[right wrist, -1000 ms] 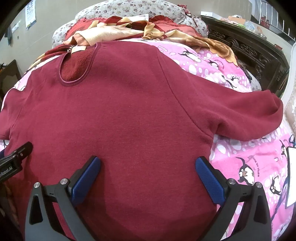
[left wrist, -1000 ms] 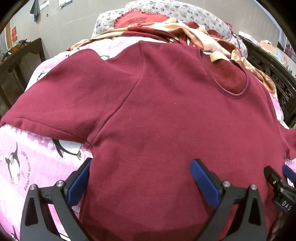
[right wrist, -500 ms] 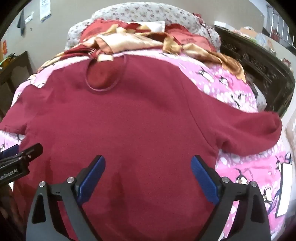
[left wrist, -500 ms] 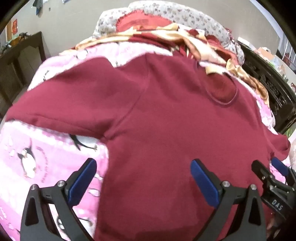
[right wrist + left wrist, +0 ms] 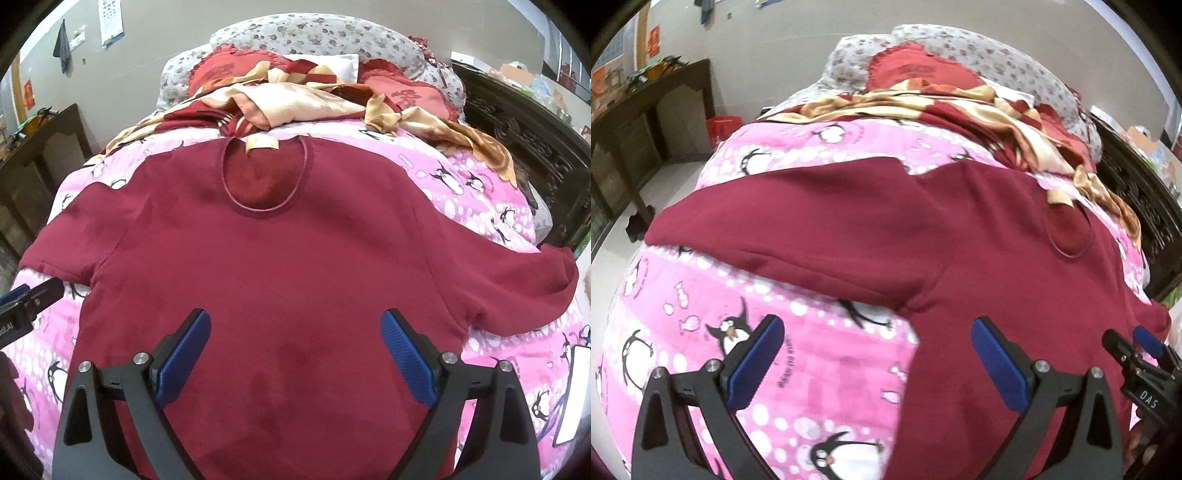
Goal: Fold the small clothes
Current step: 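Move the left gripper over the maroon shirt's sleeve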
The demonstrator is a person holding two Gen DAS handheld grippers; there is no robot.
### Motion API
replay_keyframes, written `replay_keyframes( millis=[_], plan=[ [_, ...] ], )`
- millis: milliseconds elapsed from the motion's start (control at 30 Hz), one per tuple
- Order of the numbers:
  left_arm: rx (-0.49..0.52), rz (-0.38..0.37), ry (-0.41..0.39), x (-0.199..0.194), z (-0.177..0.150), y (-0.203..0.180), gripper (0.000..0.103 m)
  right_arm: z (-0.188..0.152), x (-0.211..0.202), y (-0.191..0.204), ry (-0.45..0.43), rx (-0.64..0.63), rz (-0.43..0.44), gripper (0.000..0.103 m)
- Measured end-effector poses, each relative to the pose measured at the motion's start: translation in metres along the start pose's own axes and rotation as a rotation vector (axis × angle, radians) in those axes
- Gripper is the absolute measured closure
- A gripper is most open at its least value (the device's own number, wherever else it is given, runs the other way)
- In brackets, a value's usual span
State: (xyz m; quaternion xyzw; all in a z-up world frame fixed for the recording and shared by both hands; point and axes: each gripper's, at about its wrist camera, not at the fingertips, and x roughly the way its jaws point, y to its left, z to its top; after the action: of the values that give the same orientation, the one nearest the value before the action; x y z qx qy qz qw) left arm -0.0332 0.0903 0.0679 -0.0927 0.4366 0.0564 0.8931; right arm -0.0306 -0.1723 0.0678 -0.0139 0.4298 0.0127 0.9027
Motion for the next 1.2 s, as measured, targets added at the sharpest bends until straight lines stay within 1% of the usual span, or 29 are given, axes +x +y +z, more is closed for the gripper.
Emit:
replay_keyframes(
  millis=[167, 300, 433, 1200],
  plan=[
    [-0.029, 0.012, -0.011, -0.003, 0.004, 0.021, 0.001, 0.003, 0.0, 0.01, -0.004, -0.021, 0.0, 0.006],
    [-0.072, 0.027, -0.013, -0.004, 0.009, 0.04, 0.001, 0.004, 0.004, 0.019, 0.004, -0.036, 0.014, 0.006],
    [-0.096, 0.044, -0.015, -0.003, 0.012, 0.053, 0.001, 0.003, 0.008, 0.027, 0.015, -0.053, 0.023, 0.01],
    [-0.125, 0.09, -0.014, 0.005, 0.026, 0.083, 0.001, 0.006, 0.018, 0.041, 0.037, -0.057, 0.043, 0.01]
  ],
)
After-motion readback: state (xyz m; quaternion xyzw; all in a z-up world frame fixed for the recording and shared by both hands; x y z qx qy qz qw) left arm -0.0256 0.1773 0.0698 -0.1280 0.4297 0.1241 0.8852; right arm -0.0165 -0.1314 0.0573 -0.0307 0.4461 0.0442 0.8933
